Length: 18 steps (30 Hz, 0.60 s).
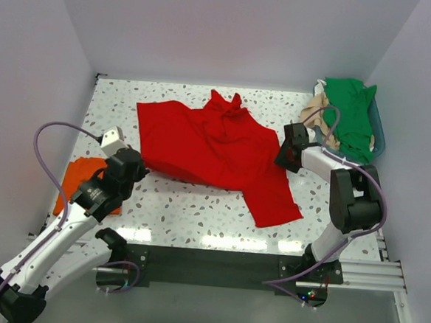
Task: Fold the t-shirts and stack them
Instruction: Flatten the tshirt out
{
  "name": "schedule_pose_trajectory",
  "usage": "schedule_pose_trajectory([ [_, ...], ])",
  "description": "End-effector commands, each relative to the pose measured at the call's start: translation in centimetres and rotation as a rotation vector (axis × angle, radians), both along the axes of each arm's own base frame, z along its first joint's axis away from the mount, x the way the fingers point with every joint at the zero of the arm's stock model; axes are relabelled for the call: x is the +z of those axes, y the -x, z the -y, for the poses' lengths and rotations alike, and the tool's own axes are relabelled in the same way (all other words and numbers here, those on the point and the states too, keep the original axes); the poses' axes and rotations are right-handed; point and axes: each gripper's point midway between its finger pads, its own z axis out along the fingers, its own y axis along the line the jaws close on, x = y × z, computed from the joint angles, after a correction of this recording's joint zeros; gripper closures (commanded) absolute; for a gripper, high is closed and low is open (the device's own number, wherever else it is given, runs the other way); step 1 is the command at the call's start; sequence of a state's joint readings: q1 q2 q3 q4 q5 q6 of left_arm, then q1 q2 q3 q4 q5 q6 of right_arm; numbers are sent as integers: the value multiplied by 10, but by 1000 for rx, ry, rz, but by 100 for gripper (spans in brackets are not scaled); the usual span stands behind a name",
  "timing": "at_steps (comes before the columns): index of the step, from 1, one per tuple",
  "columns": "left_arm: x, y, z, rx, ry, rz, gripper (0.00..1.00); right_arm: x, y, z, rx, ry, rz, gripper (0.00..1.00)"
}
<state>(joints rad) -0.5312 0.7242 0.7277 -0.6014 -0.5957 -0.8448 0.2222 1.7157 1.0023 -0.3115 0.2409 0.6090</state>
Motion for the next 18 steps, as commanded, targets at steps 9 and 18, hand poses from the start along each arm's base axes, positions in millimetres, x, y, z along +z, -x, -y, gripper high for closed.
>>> schedule_pose_trajectory([
  [9, 34, -7, -10, 57, -9, 76, 100, 36, -8, -3, 20, -36, 69, 100],
  [18, 91, 7, -34, 120, -21, 169, 100, 212, 22, 21, 11, -117, 402, 100],
])
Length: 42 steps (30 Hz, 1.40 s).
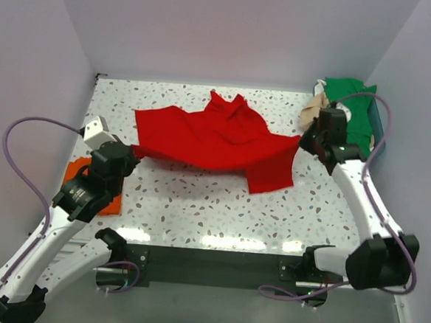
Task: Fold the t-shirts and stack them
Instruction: Flatten the tshirt out
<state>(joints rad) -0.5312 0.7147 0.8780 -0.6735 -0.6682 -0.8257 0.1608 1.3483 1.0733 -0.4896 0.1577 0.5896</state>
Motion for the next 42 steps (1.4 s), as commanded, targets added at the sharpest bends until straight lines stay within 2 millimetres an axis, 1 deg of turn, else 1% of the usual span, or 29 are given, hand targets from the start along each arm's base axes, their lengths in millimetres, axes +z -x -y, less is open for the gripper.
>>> schedule_pose_trajectory([
  [1, 40, 8, -21, 67, -10, 85, 100, 95, 18, 11, 1, -15, 188, 100],
  [4, 53, 16, -26, 69, 4, 112, 100, 132, 39, 12, 12, -27, 261, 100],
  [8, 65, 24, -29, 60, 24, 140, 100, 147, 58, 12, 24, -41, 286, 100],
  [10, 75, 26, -30, 52, 23, 161, 100, 170, 69, 14, 19, -50, 346, 100],
  [11, 91, 29, -33, 57, 35, 194, 100, 180, 73, 15, 17, -47, 364, 100],
  [12, 99, 31, -35, 58, 36, 207, 100, 202, 79, 17, 16, -47, 399, 100],
  [14, 117, 34, -38, 57, 33, 241, 100, 227, 87, 19, 17, -45, 445, 100],
  [15, 137, 38, -41, 58, 50, 283, 100, 241, 93, 20, 15, -45, 474, 100],
  [16, 147, 41, -43, 53, 41, 305, 100, 268, 104, 23, 9, -46, 537, 100],
  [17, 158, 42, -44, 50, 42, 328, 100, 284, 110, 25, 3, -46, 575, 100],
  [18, 180, 48, -48, 53, 63, 381, 100, 298, 116, 28, -4, -46, 609, 100],
  [19, 192, 51, -50, 48, 55, 406, 100, 328, 130, 30, -7, -48, 685, 100],
  [20, 213, 56, -53, 45, 71, 452, 100, 342, 135, 32, -13, -49, 714, 100],
  [21, 227, 59, -54, 43, 85, 492, 100, 356, 140, 33, -14, -51, 748, 100],
  [22, 237, 61, -56, 40, 76, 513, 100, 381, 153, 35, -12, -53, 815, 100],
  [23, 252, 64, -58, 41, 86, 546, 100, 390, 153, 34, -8, -57, 834, 100],
  [25, 268, 64, -59, 48, 89, 581, 100, 409, 156, 34, -1, -60, 885, 100],
  [27, 281, 58, -57, 49, 79, 609, 100, 413, 149, 27, 32, -72, 897, 100],
  [29, 283, 47, -53, 54, 50, 606, 100, 415, 136, 18, 66, -94, 913, 100],
  [31, 290, 38, -50, 73, 46, 632, 100, 407, 113, 11, 82, -110, 897, 100],
  [32, 282, 24, -44, 74, 10, 607, 100, 404, 106, 6, 102, -120, 891, 100],
  [33, 287, 18, -43, 88, 16, 631, 100, 399, 96, 2, 113, -128, 880, 100],
  [35, 278, -6, -31, 87, -37, 603, 100, 385, 65, -7, 134, -155, 854, 100],
  [36, 278, -23, -23, 93, -63, 601, 100, 375, 42, -12, 129, -170, 837, 100],
  [37, 276, -33, -20, 99, -81, 594, 100, 370, 32, -19, 160, -189, 824, 100],
  [39, 286, -50, -12, 108, -99, 630, 100, 360, 7, -27, 173, -208, 803, 100],
  [40, 278, -73, -5, 111, -153, 598, 100, 351, -18, -33, 185, -219, 790, 100],
  [41, 288, -81, -4, 113, -156, 618, 100, 347, -32, -37, 193, -228, 785, 100],
  [42, 294, -97, -11, 110, -170, 639, 100, 354, -40, -40, 200, -241, 805, 100],
])
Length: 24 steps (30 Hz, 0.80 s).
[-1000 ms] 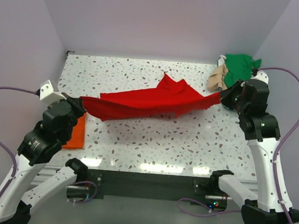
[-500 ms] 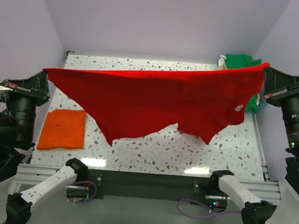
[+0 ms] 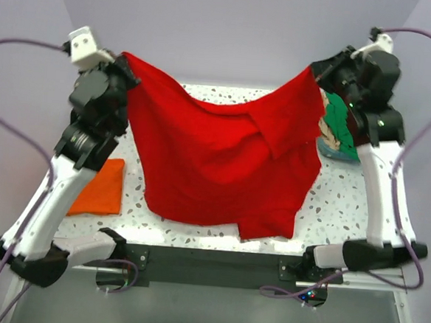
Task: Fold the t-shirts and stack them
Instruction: Flatten the tshirt out
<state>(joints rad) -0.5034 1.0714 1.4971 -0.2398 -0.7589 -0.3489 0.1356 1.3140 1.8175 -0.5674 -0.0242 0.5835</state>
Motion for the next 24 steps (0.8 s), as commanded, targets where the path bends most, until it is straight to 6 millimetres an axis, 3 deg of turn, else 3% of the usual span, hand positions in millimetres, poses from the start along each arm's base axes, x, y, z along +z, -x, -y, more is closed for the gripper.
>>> schedule_pose_trajectory([
  [1, 28, -57, -7, 32, -26, 97, 100, 31, -41, -20, 79, -59, 134, 100],
  [2, 43, -70, -1, -41, -27, 129, 100, 13, -70, -25, 83, -57, 95, 100],
  [3, 45, -87, -5, -59, -16, 129, 100, 10, -84, -29, 93, -68, 87, 100],
  [4, 26, -125, -25, -38, 14, 88, 100, 35, -89, -32, 108, -78, 144, 100],
  [5, 54, -131, -32, -61, 33, 147, 100, 14, -119, -38, 113, -76, 101, 100],
  [6, 56, -144, -44, -95, 33, 148, 100, 47, -119, -38, 120, -91, 174, 100],
  [7, 41, -174, -46, -121, 68, 116, 100, 51, -124, -41, 130, -94, 176, 100],
  [8, 72, -172, -43, -185, 65, 183, 100, 55, -132, -41, 127, -96, 188, 100],
  [10, 74, -189, -60, -194, 84, 199, 100, 77, -139, -39, 113, -106, 252, 100],
  [11, 90, -185, -62, -204, 81, 237, 100, 85, -139, -37, 103, -110, 277, 100],
  [13, 102, -179, -68, -226, 68, 278, 100, 102, -134, -30, 82, -129, 331, 100],
  [15, 99, -177, -75, -220, 58, 278, 100, 102, -132, -22, 68, -135, 332, 100],
  [16, 104, -167, -76, -220, 58, 289, 100, 93, -132, -19, 62, -134, 305, 100],
  [17, 87, -171, -78, -220, 62, 255, 100, 86, -130, -16, 60, -131, 287, 100],
  [18, 80, -169, -81, -210, 64, 245, 100, 53, -140, -16, 55, -131, 207, 100],
  [19, 82, -157, -82, -208, 69, 252, 100, 57, -127, -13, 56, -136, 220, 100],
  [20, 51, -163, -86, -198, 90, 187, 100, 45, -126, -9, 54, -138, 194, 100],
  [21, 39, -160, -88, -200, 100, 163, 100, 3, -133, -8, 49, -146, 105, 100],
  [22, 45, -147, -86, -207, 102, 192, 100, -10, -129, -5, 50, -146, 75, 100],
  [23, 9, -152, -85, -210, 121, 121, 100, -16, -119, 1, 43, -147, 59, 100],
  [24, -7, -149, -85, -208, 138, 91, 100, -59, -117, 1, 54, -150, -35, 100],
])
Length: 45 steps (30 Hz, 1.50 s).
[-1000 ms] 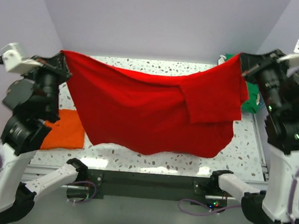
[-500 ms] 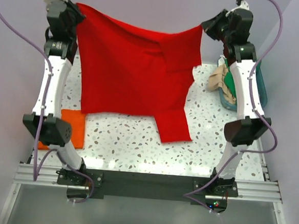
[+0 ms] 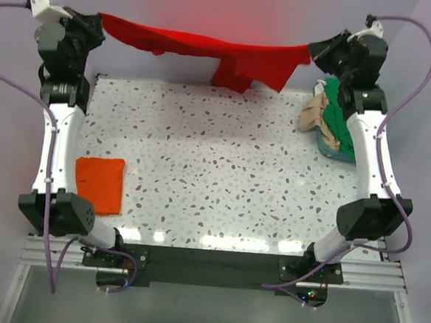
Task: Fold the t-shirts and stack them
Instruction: Flatten the tshirt out
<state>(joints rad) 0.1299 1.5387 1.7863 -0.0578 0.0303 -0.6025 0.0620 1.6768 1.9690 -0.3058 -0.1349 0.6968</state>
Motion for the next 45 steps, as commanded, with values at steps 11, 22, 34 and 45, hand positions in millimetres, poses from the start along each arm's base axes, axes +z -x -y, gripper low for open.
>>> schedule_pose_trajectory([
  [11, -311, 80, 16, 9, 313, -554, 100, -281, 84, 30, 7, 31, -599, 100],
  [22, -439, 156, 26, 60, 383, -830, 100, -381, 122, 41, -17, 102, -870, 65],
  [34, -435, 186, 26, 69, 338, -820, 99, -391, 214, 54, -112, 128, -841, 43],
  [45, -435, 192, 27, 67, 331, -818, 99, -422, 224, 34, -41, 63, -895, 44],
])
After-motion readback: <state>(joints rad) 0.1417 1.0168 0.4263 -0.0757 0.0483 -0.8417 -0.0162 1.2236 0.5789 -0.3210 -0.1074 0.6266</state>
